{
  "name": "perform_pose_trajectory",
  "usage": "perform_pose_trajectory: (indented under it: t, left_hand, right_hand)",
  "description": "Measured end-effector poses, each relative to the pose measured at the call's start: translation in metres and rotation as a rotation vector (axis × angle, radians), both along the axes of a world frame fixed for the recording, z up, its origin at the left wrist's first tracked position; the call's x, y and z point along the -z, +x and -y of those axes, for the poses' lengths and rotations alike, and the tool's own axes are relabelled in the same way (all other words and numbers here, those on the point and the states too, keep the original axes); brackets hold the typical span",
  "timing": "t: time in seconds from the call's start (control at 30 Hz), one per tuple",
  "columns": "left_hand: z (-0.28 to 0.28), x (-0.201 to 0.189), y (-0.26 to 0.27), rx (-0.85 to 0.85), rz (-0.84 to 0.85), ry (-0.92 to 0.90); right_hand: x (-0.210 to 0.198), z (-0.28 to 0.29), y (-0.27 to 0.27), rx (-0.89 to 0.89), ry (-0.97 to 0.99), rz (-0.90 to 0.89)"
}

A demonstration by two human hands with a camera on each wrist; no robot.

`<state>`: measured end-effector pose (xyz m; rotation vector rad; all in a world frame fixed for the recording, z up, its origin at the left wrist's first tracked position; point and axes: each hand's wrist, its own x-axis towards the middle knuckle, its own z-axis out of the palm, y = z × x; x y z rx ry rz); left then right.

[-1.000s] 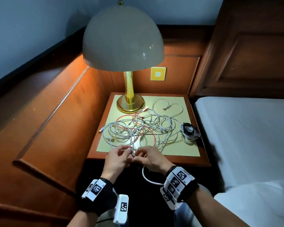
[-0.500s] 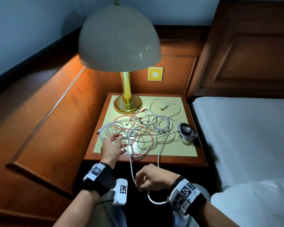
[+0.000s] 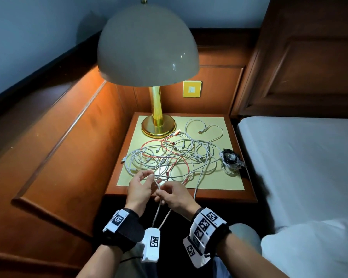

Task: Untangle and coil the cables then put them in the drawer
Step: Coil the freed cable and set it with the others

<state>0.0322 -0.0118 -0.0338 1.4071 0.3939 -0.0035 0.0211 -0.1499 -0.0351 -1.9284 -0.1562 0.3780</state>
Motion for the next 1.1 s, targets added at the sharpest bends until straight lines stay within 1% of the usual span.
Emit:
perform_pose_trajectory:
  t: [0.07,0.17,0.23,0.3,0.33,0.43,0.5,0.63,0.67,0.73,0.8,0.87,0.97,1.03,1.1]
  left_hand:
    - [-0.004,0.002,-0.002,0.038,0.015,0.076]
    - [-0.012,0.002,-0.011,0.090,0.033,0.120]
    - [-0.013,-0.001,-0.020,0.068,0.062,0.163]
    - [-0.009,-0.005,-0.031,0.037,0.109,0.310]
    - [-0.006,-0.007,-0.035,0.038,0.108,0.354]
    - [0.003,-0.011,-0.039,0.056,0.030,0.278]
    - [0.005,-0.013,-0.032,0.065,-0.014,0.239]
    - [0.005,-0.021,-0.019,0.013,-0.075,0.014]
    - [0.004,-0.024,-0.017,-0.003,-0.091,-0.013]
    - [0.001,-0.026,-0.015,-0.009,-0.121,-0.030]
    - [-0.002,-0.028,-0.018,0.031,-0.132,-0.008]
    - [-0.005,-0.030,-0.026,0.066,-0.131,0.015]
    - [-0.005,-0.036,-0.043,0.087,-0.109,-0.003]
    - [-0.003,-0.041,-0.055,0.099,-0.093,-0.038]
    - [-0.001,-0.043,-0.066,0.090,-0.059,-0.051]
  right_hand:
    - [-0.004,0.004,-0.003,0.017,-0.002,0.024]
    - [-0.007,0.014,-0.008,0.036,-0.020,0.049]
    - [-0.008,0.021,-0.010,0.040,-0.042,0.059]
    - [-0.011,0.026,-0.013,0.031,-0.061,0.070]
    - [-0.014,0.028,-0.015,0.026,-0.071,0.075]
    - [-0.019,0.029,-0.019,-0.004,-0.116,0.114]
    - [-0.020,0.028,-0.024,-0.022,-0.113,0.119]
    - [-0.021,0.029,-0.034,-0.043,-0.093,0.124]
    - [-0.023,0.030,-0.037,-0.048,-0.091,0.125]
    - [-0.024,0.033,-0.043,-0.053,-0.085,0.111]
    - [-0.023,0.036,-0.046,-0.052,-0.061,0.074]
    - [-0.022,0.039,-0.046,-0.030,0.021,0.003]
    - [-0.027,0.037,-0.043,0.012,0.129,-0.082]
    - [-0.031,0.031,-0.041,-0.015,0.141,-0.067]
    - [-0.032,0.026,-0.041,-0.064,0.118,-0.010]
